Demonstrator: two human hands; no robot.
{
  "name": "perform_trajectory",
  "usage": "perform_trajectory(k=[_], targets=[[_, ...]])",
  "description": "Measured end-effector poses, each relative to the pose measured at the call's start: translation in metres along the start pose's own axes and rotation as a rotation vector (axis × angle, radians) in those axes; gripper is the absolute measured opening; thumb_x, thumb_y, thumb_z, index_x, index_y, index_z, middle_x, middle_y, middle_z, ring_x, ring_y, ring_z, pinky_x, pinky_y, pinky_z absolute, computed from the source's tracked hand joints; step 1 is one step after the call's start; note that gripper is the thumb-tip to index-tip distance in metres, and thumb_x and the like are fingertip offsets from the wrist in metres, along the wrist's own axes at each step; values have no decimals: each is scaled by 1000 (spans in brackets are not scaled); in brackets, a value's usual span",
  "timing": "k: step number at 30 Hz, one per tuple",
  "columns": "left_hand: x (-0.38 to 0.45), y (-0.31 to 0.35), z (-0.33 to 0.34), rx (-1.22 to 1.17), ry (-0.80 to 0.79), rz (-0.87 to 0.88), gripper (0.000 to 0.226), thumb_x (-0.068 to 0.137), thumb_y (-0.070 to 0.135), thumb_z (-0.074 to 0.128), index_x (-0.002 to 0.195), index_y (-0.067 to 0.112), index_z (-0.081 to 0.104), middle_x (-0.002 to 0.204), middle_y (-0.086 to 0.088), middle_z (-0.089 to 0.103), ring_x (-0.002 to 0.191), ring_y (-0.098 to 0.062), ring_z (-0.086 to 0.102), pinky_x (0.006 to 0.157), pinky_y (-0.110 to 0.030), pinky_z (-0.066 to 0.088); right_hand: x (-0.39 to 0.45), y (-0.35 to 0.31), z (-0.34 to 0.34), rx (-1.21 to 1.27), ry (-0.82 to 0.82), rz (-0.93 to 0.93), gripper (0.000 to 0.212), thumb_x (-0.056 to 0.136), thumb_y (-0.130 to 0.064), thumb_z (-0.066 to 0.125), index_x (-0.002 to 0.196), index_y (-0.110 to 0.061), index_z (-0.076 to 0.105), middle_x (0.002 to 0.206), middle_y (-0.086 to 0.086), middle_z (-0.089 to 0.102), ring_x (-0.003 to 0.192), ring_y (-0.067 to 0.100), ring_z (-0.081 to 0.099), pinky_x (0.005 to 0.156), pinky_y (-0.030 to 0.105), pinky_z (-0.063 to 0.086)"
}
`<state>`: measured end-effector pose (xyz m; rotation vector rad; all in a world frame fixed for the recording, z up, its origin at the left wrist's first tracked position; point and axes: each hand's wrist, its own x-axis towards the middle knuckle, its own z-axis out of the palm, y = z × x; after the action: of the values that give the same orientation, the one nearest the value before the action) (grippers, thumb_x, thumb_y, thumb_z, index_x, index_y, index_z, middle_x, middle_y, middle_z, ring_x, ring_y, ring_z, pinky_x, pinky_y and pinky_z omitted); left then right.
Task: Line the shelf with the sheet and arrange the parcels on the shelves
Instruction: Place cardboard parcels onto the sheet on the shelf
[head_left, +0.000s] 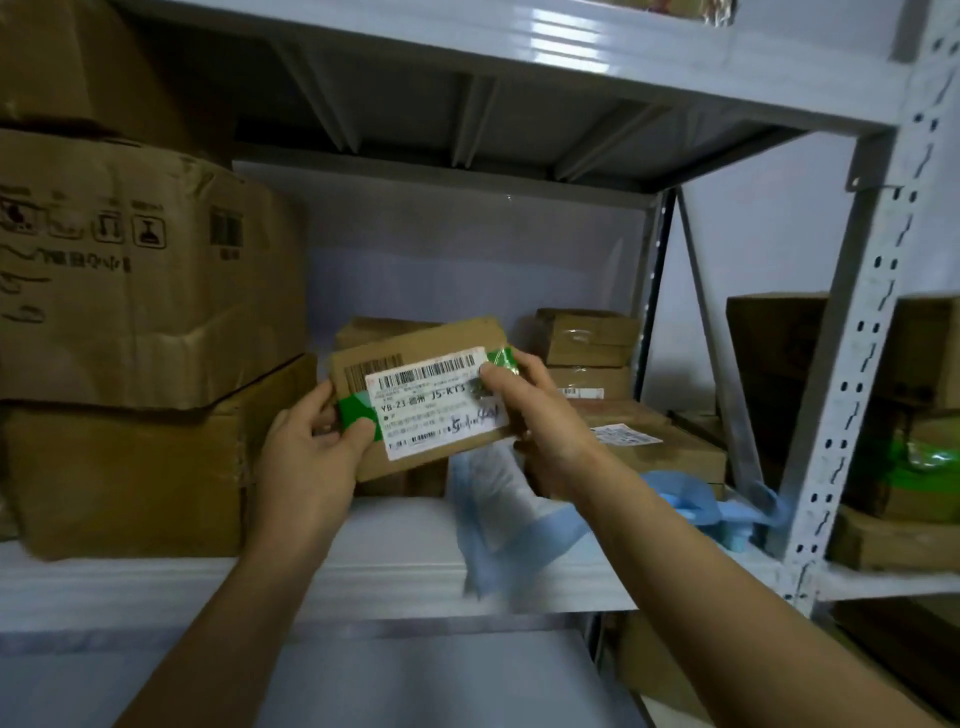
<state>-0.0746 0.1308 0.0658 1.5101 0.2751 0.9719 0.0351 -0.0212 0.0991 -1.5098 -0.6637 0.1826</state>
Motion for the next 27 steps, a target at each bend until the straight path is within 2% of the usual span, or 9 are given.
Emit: perform_trajectory(k=[3, 6, 9, 12, 17, 21, 23, 25, 27], targets=[[-6, 20, 25, -112, -35, 31, 52, 91, 9, 57, 138, 26, 45, 107, 13, 62, 81, 3, 63, 61, -11, 52, 5, -13, -27, -31, -64, -49, 56, 72, -51, 62, 127, -47, 48, 116, -1, 66, 108, 22, 57, 89, 46, 40], [1, 34, 53, -114, -8, 83, 40, 93, 17, 56, 131, 27, 51, 102, 13, 63, 86, 1, 62, 68, -15, 50, 10, -22, -60, -6, -85, -110, 46, 76, -35, 52, 122, -40, 54, 109, 3, 65, 82, 14, 59, 75, 34, 41], [18, 40, 94, -104, -60, 107, 25, 92, 22, 57, 118, 22, 55, 103, 6, 63, 94, -8, 63, 72, -19, 51, 19, -30, -100, -53, 7, -106, 29, 91, -35, 46, 118, -40, 54, 110, -1, 67, 97, 19, 60, 80, 36, 50], [32, 35, 143, -79, -236, 97, 34, 93, 14, 56, 126, 18, 52, 109, 4, 60, 84, 2, 55, 58, -4, 46, 35, -28, -139, -121, 227, 19, 37, 94, -48, 44, 126, -31, 43, 118, 4, 56, 101, 26, 57, 76, 38, 54], [68, 12, 228, -8, -402, 38, 42, 96, 5, 48, 136, 17, 48, 106, 8, 60, 79, 6, 53, 59, -11, 43, 75, -15, -198, -218, 337, 159, 54, 89, -60, 42, 130, -26, 40, 114, 4, 50, 106, 27, 51, 85, 43, 50], [90, -8, 265, 54, -422, -68, 30, 97, 11, 46, 126, 13, 48, 114, -2, 63, 98, -15, 61, 74, -24, 50, 104, 1, -219, -261, 348, 200, 50, 92, -59, 38, 131, -27, 39, 113, 5, 48, 106, 27, 48, 89, 46, 47], [93, -17, 270, 101, -408, -100, 27, 98, 12, 44, 125, 14, 49, 118, -5, 62, 102, -19, 59, 68, -24, 48, 116, 11, -223, -325, 357, 202, 47, 93, -58, 37, 126, -24, 44, 114, 7, 50, 103, 26, 49, 94, 46, 46], [94, -25, 271, 142, -437, -123, 27, 99, 13, 41, 123, 15, 54, 117, -3, 63, 101, -17, 58, 62, -21, 42, 122, 22, -225, -409, 370, 190, 50, 93, -56, 38, 126, -20, 50, 123, 12, 54, 107, 28, 50, 96, 40, 42], [92, -31, 267, 155, -479, -138, 28, 100, 12, 39, 121, 15, 58, 118, -3, 64, 104, -17, 58, 71, -24, 48, 125, 30, -225, -409, 373, 192, 56, 94, -54, 40, 131, -13, 51, 128, 13, 54, 118, 31, 50, 89, 35, 39]])
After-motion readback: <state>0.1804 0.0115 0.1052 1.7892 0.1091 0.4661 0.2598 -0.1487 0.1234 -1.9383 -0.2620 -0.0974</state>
